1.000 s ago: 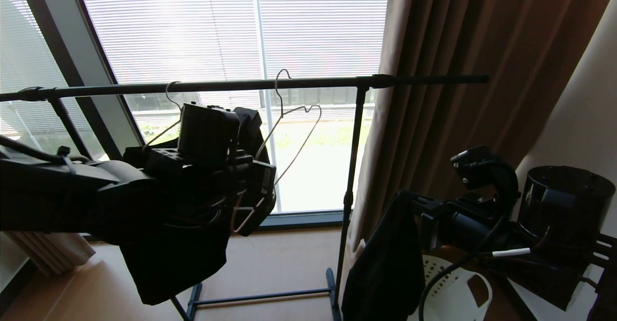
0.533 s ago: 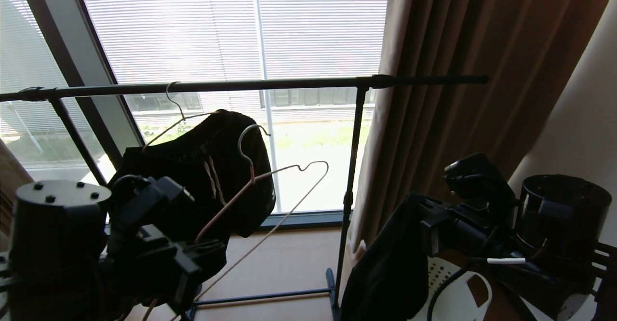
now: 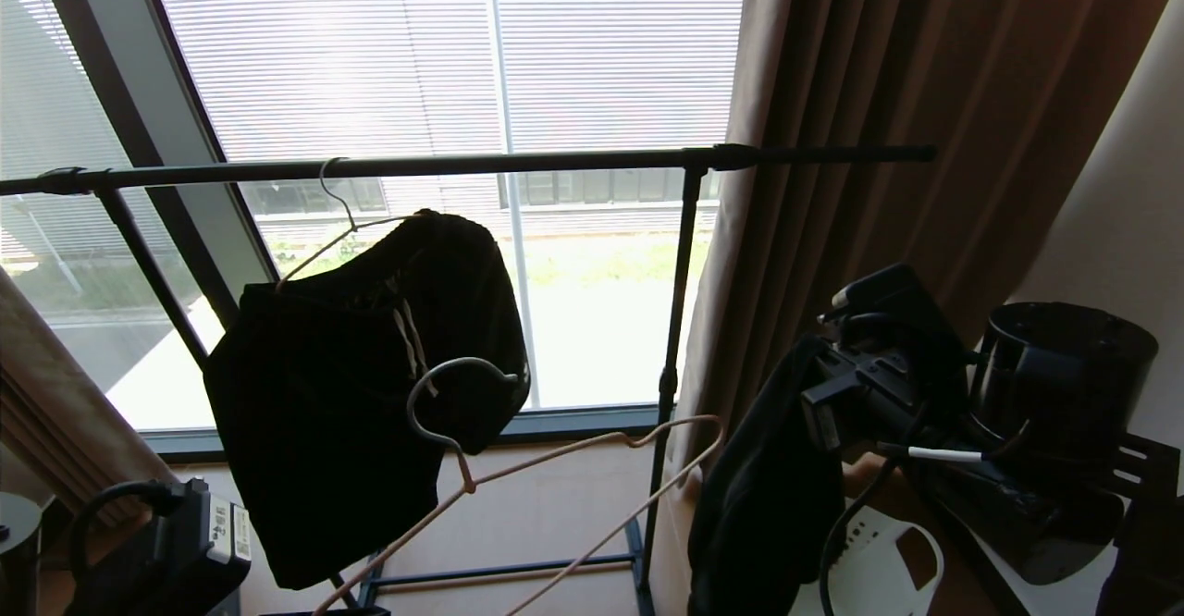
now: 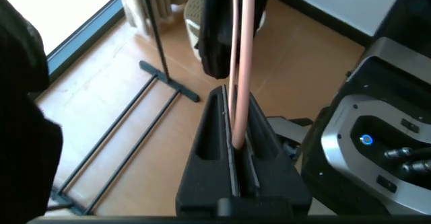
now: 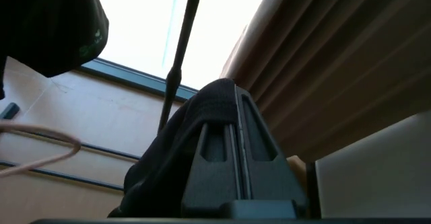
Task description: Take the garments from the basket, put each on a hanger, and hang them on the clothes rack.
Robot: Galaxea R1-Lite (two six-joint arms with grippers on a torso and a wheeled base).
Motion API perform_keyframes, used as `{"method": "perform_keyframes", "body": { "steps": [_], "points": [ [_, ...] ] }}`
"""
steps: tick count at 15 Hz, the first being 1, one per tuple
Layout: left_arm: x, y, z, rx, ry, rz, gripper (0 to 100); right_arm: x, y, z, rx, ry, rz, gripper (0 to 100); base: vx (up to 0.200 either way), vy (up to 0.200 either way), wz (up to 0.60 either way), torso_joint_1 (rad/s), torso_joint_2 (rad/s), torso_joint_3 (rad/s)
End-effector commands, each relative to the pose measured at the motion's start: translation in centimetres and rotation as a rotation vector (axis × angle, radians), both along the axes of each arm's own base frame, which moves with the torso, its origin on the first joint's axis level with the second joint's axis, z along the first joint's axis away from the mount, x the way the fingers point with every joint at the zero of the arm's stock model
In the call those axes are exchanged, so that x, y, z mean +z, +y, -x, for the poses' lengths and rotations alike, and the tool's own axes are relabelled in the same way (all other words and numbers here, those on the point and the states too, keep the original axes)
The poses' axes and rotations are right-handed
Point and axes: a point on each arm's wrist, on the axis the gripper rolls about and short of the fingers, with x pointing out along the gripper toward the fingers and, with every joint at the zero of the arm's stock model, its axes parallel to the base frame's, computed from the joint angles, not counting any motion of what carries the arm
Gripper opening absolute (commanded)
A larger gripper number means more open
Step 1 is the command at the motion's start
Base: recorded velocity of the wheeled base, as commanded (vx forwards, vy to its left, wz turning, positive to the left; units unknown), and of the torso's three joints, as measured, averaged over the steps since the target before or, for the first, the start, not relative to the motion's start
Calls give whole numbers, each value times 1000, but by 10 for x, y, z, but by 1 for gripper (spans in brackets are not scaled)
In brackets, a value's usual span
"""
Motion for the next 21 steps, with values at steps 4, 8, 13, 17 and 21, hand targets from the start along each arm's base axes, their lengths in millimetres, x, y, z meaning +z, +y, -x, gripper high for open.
{"method": "perform_keyframes", "body": {
  "steps": [4, 8, 13, 17, 21],
  "points": [
    [-13, -15, -3, -91, 58, -25, 0, 3, 3, -4, 6, -12, 24, 0, 0, 0, 0, 0, 0, 0],
    [-23, -39, -35, -115, 39, -20, 0, 6, 9, -5, 23, -23, 16, 0, 0, 0, 0, 0, 0, 0],
    [-36, -45, -56, -77, 25, -7, 0, 3, 8, -1, 26, -12, 24, 0, 0, 0, 0, 0, 0, 0],
    [-33, -35, -65, -15, -19, 9, 0, 3, 12, 2, 46, -12, 22, 0, 0, 0, 0, 0, 0, 0],
    [-30, -32, -68, 5, -51, 26, 0, -3, 18, 2, 64, 3, 35, 0, 0, 0, 0, 0, 0, 0]
  ]
}}
